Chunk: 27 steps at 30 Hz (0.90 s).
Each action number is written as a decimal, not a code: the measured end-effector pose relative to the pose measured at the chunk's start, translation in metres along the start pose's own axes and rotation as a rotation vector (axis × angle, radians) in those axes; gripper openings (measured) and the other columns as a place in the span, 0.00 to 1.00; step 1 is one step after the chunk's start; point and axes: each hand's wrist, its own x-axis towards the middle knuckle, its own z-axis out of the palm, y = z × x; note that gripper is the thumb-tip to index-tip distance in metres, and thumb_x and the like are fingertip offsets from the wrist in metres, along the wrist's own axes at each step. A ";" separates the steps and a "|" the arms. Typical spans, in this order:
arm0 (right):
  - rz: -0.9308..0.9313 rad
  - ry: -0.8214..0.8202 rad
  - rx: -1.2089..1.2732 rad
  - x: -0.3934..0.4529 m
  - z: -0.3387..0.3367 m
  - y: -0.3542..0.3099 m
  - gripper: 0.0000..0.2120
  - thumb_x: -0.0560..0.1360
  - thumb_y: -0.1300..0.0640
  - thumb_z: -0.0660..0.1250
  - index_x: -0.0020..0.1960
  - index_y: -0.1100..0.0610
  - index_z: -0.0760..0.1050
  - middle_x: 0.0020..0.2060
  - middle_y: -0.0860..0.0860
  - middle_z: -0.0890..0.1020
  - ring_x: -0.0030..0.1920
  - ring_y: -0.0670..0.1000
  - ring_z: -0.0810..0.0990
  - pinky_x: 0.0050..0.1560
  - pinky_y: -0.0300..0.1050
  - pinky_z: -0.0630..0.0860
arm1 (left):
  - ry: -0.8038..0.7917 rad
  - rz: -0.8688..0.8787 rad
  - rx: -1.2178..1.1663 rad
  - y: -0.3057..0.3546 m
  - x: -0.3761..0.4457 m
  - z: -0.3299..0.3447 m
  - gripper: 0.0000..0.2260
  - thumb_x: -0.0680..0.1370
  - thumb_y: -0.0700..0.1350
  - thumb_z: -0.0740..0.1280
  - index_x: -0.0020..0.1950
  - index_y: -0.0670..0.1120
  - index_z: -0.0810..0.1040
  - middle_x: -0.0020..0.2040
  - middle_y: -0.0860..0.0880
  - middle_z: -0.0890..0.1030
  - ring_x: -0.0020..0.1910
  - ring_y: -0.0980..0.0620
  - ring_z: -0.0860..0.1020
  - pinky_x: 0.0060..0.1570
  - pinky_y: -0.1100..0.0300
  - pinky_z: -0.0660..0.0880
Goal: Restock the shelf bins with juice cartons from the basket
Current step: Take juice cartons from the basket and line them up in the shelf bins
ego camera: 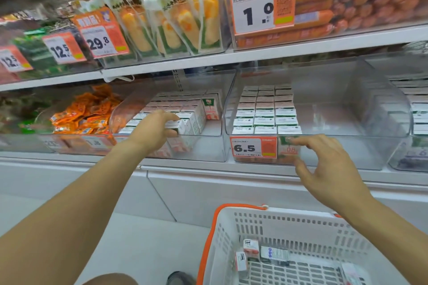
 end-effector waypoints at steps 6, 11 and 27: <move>0.056 -0.077 -0.010 -0.001 0.001 -0.001 0.19 0.72 0.61 0.72 0.63 0.54 0.76 0.53 0.48 0.76 0.57 0.53 0.74 0.60 0.49 0.70 | -0.262 0.063 0.201 -0.003 0.008 -0.004 0.17 0.84 0.47 0.58 0.72 0.52 0.73 0.70 0.45 0.74 0.69 0.39 0.69 0.68 0.44 0.66; 0.096 -0.111 -0.011 -0.007 -0.004 0.000 0.20 0.73 0.59 0.71 0.64 0.53 0.74 0.52 0.46 0.72 0.58 0.51 0.74 0.60 0.47 0.71 | -0.097 0.002 0.177 0.002 -0.008 0.006 0.20 0.83 0.45 0.57 0.76 0.48 0.65 0.70 0.40 0.68 0.69 0.38 0.65 0.67 0.41 0.66; 0.283 -0.782 -0.085 -0.090 0.036 0.045 0.06 0.74 0.57 0.70 0.51 0.55 0.79 0.48 0.49 0.82 0.43 0.48 0.77 0.46 0.40 0.73 | -0.634 0.009 -0.206 0.106 -0.153 0.216 0.19 0.79 0.47 0.66 0.70 0.45 0.71 0.64 0.44 0.77 0.59 0.46 0.77 0.58 0.58 0.72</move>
